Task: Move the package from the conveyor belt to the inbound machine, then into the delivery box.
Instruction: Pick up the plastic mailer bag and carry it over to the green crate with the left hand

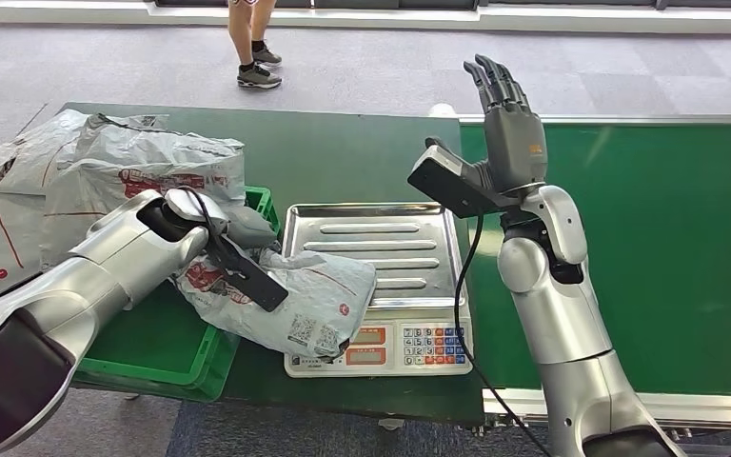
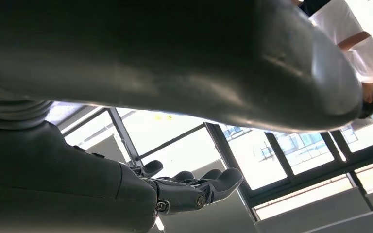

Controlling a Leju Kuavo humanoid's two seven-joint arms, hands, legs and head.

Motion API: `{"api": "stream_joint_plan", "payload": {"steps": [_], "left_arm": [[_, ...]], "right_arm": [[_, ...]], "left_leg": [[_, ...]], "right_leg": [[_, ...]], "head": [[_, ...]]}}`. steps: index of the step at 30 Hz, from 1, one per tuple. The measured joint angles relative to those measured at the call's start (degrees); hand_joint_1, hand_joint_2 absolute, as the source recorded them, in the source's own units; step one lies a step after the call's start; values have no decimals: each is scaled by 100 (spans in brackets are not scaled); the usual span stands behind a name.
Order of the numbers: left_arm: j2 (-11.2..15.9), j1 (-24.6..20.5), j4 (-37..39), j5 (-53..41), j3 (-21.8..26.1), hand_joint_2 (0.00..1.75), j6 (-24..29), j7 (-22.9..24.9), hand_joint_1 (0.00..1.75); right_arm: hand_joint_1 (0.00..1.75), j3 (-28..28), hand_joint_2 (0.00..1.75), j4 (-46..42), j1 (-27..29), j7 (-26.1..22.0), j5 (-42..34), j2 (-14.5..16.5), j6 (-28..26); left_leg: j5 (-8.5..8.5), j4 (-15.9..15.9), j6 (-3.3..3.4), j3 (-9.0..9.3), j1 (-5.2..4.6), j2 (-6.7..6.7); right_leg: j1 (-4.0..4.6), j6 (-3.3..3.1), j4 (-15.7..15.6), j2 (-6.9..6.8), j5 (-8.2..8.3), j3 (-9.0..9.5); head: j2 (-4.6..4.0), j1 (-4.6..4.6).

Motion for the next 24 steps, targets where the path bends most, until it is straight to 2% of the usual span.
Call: {"api": "stream_joint_plan", "payload": {"steps": [10, 14, 16, 20, 22, 24], "left_arm": [[-6, 1, 23, 1, 0, 175, 6, -1, 175], [-7, -9, 17, 29, 2, 175, 244, 78, 175], [7, -45, -17, 2, 20, 175, 758, 467, 175], [172, -412, -265, -266, 287, 175, 2097, 1845, 175], [295, -695, -509, -474, 631, 175, 2221, 2232, 175], [392, -918, -792, -823, 1151, 175, 1978, 2327, 175]], "right_arm": [[0, 0, 0, 0, 0, -1, 0, 0, 0], [0, -6, 0, -1, 5, -4, 0, -2, -1], [0, -22, 0, -21, 36, -7, 0, -7, -3], [0, -87, 0, -181, 217, -7, -2, -70, 0], [0, -142, 0, -280, 332, -22, -2, -111, 10], [0, -187, 0, -333, 391, -56, -7, -132, 33]], "left_leg": [[-2, -4, -3, -5, 0, 0], [-1, -3, -3, -4, 0, -1], [2, -3, -6, -9, 2, -2], [21, 2, -12, -54, 11, -4], [24, 3, -12, -68, 11, -4], [24, 3, -11, -76, 11, -4]], "right_leg": [[0, -2, 0, 0, -3, -6], [0, -2, 0, -1, -3, -7], [2, -3, 0, -2, -1, -13], [13, -10, 1, -3, 17, -52], [14, -9, 2, -3, 21, -65], [14, -9, 3, -3, 21, -71]], "head": [[0, 0], [0, 0], [0, 0], [0, 1], [0, 1], [0, 2]]}}
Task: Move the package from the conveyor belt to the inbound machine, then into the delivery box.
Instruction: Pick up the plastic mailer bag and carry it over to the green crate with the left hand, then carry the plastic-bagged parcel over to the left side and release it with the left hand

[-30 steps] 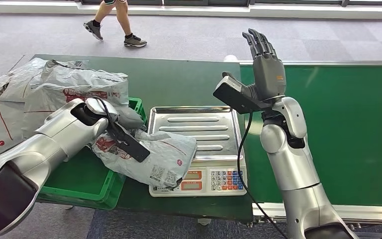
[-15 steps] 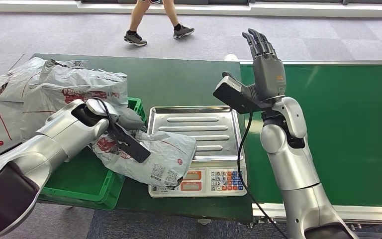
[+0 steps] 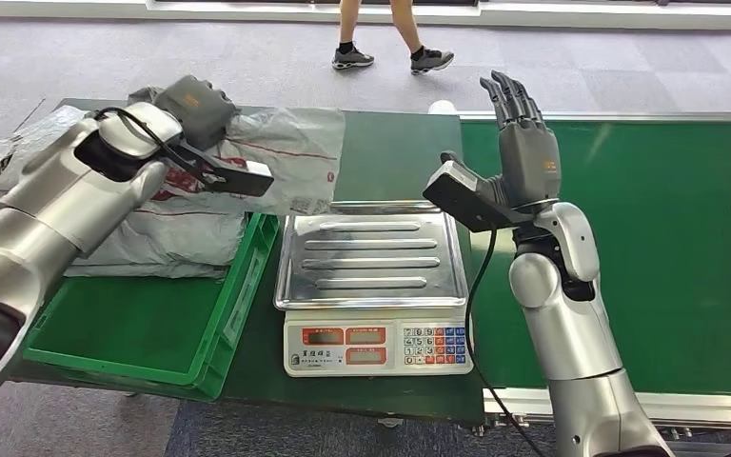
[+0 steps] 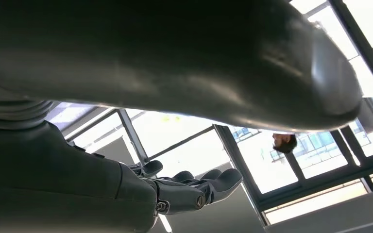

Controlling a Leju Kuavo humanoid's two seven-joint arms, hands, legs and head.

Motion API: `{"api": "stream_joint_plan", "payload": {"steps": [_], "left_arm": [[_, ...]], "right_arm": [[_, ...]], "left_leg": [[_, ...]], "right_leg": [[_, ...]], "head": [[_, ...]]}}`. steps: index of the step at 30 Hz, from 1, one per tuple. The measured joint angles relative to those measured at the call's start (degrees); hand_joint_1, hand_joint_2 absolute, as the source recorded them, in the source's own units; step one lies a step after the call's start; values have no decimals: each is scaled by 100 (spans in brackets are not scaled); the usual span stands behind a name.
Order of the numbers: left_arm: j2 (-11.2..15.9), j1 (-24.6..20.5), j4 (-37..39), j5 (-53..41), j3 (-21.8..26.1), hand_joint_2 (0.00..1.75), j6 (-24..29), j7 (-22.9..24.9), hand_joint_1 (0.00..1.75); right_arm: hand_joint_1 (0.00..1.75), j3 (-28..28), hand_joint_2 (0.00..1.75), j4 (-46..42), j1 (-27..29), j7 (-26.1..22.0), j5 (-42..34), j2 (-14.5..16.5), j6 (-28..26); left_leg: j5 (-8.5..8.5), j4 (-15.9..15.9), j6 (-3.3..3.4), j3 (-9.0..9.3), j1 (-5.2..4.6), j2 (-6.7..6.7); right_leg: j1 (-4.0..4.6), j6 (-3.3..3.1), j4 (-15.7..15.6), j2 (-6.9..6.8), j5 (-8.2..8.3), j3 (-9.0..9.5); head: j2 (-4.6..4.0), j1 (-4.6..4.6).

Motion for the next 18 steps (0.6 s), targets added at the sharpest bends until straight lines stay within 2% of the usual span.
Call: {"api": "stream_joint_plan", "payload": {"steps": [3, 8, 14, 18], "left_arm": [[37, -148, -250, -510, 798, 175, -191, 5, 175], [28, -150, -309, -1032, 1692, 175, 6, 3, 175], [26, -141, -306, -1533, 2233, 175, -31, 39, 175], [27, -132, -210, -2220, 2372, 175, -257, 588, 175]], "right_arm": [[0, -12, 0, -8, -12, -31, -3, -2, 16], [0, -12, 0, -8, -51, -17, -2, -1, -15], [0, -12, 0, -3, -78, -13, 0, -1, -18], [0, -12, 0, 4, -122, -15, 22, 14, -18]], "left_leg": [[-1, 0, 1, -7, 0, -2], [-2, 0, 1, -15, 0, -7], [-1, 0, 1, -17, 0, -10], [-1, 0, 1, -20, 0, -13]], "right_leg": [[0, 0, 0, -1, -2, -6], [0, 0, 0, -4, -3, -12], [0, 0, 0, -5, -3, -13], [0, 0, 0, -5, -3, -13]], "head": [[0, -1], [0, -2], [0, -2], [0, -1]]}}
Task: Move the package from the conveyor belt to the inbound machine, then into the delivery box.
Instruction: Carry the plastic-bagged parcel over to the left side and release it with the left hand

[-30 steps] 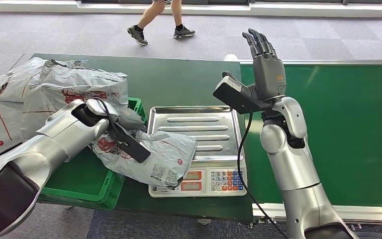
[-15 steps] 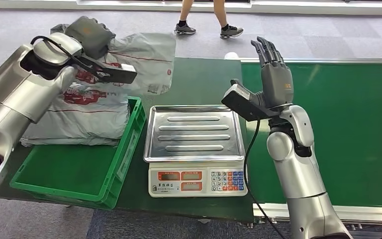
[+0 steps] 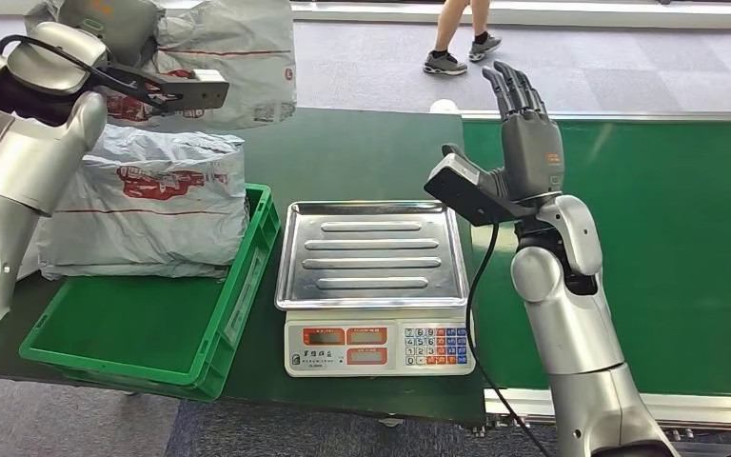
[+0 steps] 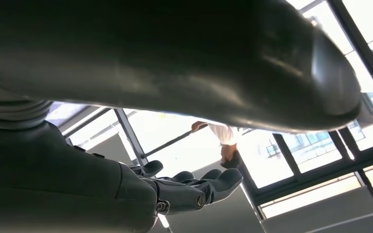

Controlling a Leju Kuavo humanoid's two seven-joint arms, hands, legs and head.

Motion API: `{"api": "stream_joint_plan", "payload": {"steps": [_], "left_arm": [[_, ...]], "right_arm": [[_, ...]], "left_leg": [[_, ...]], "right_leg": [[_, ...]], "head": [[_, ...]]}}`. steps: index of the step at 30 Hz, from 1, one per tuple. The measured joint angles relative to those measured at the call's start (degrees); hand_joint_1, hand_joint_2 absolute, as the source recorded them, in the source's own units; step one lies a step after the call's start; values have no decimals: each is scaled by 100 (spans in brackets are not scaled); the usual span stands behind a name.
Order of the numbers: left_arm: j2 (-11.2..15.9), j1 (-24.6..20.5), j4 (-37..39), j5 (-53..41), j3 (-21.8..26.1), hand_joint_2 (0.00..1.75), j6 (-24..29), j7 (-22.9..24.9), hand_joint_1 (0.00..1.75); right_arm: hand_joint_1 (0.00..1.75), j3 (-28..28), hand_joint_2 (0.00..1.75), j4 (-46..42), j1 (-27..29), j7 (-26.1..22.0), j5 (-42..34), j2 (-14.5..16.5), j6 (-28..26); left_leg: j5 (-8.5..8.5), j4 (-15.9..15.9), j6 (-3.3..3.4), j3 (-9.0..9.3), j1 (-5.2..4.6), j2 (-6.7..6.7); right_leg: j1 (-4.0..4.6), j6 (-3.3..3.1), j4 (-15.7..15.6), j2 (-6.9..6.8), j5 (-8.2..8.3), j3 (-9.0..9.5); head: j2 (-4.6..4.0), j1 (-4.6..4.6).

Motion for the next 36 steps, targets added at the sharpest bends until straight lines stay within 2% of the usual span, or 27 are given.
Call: {"api": "stream_joint_plan", "payload": {"steps": [4, 6, 8, 17, 21, 23, 25, 27, 29, 31, 33, 36], "left_arm": [[39, -11, 450, -629, 94, 175, -363, 1182, 175], [72, -18, 703, -636, 118, 175, -422, 1416, 87], [99, -17, 901, -636, 177, 175, -416, 1432, 0], [114, 14, 1206, -642, 373, 175, -297, 1549, 0], [98, 19, 1269, -644, 405, 0, -81, 1827, 0], [90, 43, 1150, -644, 435, 0, 447, 2150, 0], [72, 108, 861, -630, 556, 0, 1200, 2217, 0], [-38, 295, 250, -391, 961, 0, 2099, 1705, 0], [-260, 617, -694, 321, 1656, 0, 2847, 805, 0], [-489, 921, -1657, 1044, 2328, 0, 3111, 251, 0], [-651, 1116, -2359, 1317, 2819, 0, 3096, 127, 0], [-792, 1310, -2940, 1364, 3291, 0, 3091, 35, 0]], "right_arm": [[0, 0, 0, 1, -14, 18, 77, 66, 11], [0, -1, 0, 1, -14, 32, 97, 76, 19], [0, -8, 0, 1, -8, 32, 100, 77, 19], [0, -84, 0, 1, 27, -21, 96, 77, 0], [0, -96, 0, 1, 28, -21, 95, 77, 2], [0, -98, 0, -3, 42, -21, 94, 77, 10], [0, -106, 0, -34, 108, -21, 92, 77, 16], [0, -144, 0, -123, 252, -26, 84, 76, 1], [0, -200, 0, -229, 417, -50, 64, 75, -26], [0, -244, 0, -296, 533, -81, 47, 76, -46], [0, -272, 0, -340, 609, -98, 40, 75, -55], [0, -300, 0, -372, 656, -105, 38, 70, -58]], "left_leg": [[0, 0, -1, 1, 0, 9], [2, 0, -3, 0, 2, 5], [3, 0, -4, -2, 4, -1], [4, 0, -3, -10, 4, -7], [4, 1, -3, -10, 2, -7], [4, 2, -3, -10, 2, -7], [4, 2, -4, -10, 2, -7], [4, 3, -3, -11, 2, -14], [0, 3, 1, -17, 3, -18], [-11, 3, 10, -18, 0, 5], [-24, 3, 16, -10, -9, 41], [-25, 3, 15, -4, -13, 55]], "right_leg": [[1, -1, 1, 4, 0, -4], [3, -1, 1, 0, 0, -5], [4, -1, 1, -5, -1, -5], [0, -1, 0, -11, -1, -6], [-1, 0, -1, -10, 0, -8], [2, -1, -1, -11, 0, -9], [3, -1, -1, -11, 0, -11], [2, 1, -3, -16, -2, -11], [-1, 4, -5, -18, -4, -10], [-11, 6, -6, 1, -4, -15], [-19, 7, -6, 30, -4, -20], [-15, 6, -6, 37, -4, -21]], "head": [[0, -1], [0, -1], [0, -1], [0, -1], [0, -1], [0, -1], [0, -1], [0, -1], [0, -1], [0, 0], [0, -1], [0, -2]]}}
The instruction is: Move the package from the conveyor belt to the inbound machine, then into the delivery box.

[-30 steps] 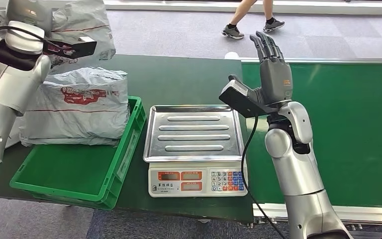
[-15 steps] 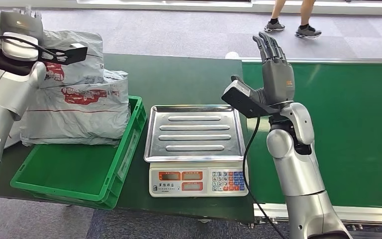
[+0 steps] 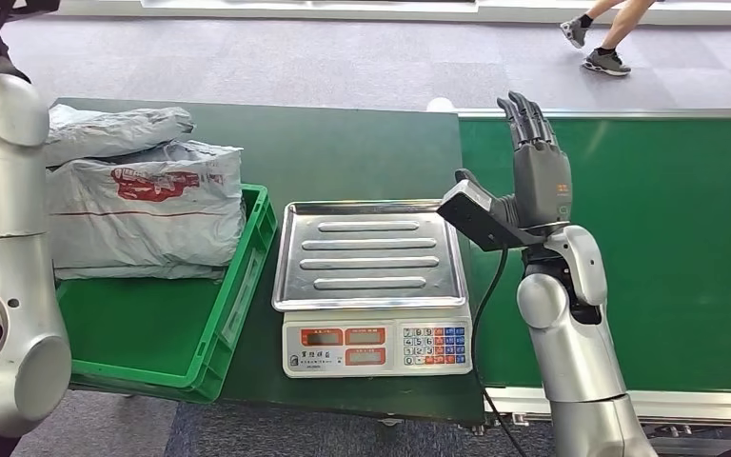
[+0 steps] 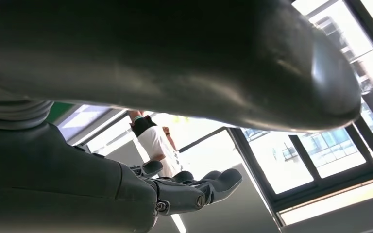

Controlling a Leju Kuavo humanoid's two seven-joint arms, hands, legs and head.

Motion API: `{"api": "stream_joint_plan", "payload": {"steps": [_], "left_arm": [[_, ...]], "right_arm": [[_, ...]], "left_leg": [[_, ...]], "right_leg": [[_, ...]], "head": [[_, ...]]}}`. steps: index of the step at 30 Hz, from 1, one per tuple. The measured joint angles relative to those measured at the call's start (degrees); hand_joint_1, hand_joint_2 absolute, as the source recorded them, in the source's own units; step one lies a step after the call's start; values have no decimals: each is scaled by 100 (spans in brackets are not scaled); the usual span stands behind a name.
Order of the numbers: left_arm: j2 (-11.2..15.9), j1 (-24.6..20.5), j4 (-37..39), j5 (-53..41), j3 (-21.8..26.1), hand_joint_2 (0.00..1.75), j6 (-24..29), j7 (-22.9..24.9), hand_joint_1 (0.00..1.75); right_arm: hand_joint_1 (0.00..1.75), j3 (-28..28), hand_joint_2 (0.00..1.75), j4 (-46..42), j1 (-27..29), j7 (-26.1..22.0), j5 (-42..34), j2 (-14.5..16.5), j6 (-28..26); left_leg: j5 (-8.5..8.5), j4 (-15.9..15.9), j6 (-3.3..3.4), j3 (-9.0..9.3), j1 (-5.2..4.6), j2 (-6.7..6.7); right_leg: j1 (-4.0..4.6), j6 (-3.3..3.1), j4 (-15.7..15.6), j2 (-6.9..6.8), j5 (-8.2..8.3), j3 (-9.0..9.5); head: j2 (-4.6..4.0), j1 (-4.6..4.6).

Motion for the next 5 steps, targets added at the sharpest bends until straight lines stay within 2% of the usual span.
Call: {"api": "stream_joint_plan", "payload": {"steps": [5], "left_arm": [[-113, 140, -400, 4, 349, 0, 20, -69, 0]], "right_arm": [[0, -4, 0, -19, 9, -3, 1, 0, -1]], "left_leg": [[12, 0, -4, -4, 9, -23]], "right_leg": [[12, -1, 1, -24, 0, 7]], "head": [[0, 0]]}}
